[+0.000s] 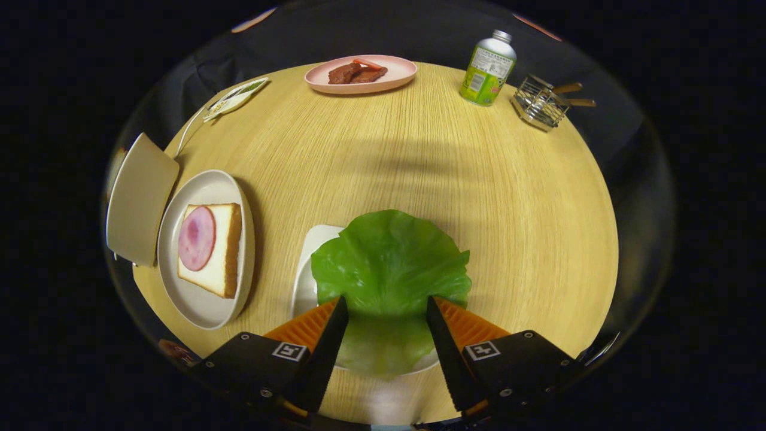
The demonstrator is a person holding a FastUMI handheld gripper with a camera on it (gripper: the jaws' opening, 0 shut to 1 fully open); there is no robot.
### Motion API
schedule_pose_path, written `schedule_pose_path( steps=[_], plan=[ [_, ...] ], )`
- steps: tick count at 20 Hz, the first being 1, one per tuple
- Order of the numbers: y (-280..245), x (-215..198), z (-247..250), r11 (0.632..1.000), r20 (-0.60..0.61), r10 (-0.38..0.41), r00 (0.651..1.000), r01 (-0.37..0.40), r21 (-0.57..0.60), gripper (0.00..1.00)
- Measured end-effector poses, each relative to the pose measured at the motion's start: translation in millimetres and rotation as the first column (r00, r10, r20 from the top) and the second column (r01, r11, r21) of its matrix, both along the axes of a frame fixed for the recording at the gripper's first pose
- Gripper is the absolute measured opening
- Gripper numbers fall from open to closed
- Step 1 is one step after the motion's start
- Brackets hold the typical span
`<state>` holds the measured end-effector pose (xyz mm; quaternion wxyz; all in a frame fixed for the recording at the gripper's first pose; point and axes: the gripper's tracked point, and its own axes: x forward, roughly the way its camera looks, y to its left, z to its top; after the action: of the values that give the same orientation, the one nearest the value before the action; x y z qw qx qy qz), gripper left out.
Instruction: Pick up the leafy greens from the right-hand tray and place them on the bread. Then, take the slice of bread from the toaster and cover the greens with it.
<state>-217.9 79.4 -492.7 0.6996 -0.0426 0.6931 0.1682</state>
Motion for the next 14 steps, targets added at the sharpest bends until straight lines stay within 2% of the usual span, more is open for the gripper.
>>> schedule_pose_path(
  steps=[4, 5, 6, 7, 10, 12, 14],
  plan=[
    [-7.5, 4.4, -4.0, 0.999, -0.004, -0.041, 0.999, 0.041, -0.011, 0.60],
    [-9.4, 6.6, -4.8, 0.998, -0.003, -0.070, 0.998, 0.070, -0.011, 0.44],
    [-11.6, 7.6, -5.4, 0.995, -0.002, -0.096, 0.995, 0.096, -0.016, 0.34],
    [-13.2, 7.6, -5.3, 0.994, -0.004, -0.112, 0.994, 0.112, -0.019, 0.21],
    [-8.3, 11.6, -0.6, 0.981, -0.029, -0.194, 0.981, 0.195, 0.024, 0.07],
    [-1.9, 18.3, 13.4, 0.967, -0.018, -0.243, 0.970, 0.244, 0.072, 0.05],
    [3.4, 22.9, 28.7, 0.962, 0.001, -0.255, 0.967, 0.254, 0.103, 0.05]
  ],
)
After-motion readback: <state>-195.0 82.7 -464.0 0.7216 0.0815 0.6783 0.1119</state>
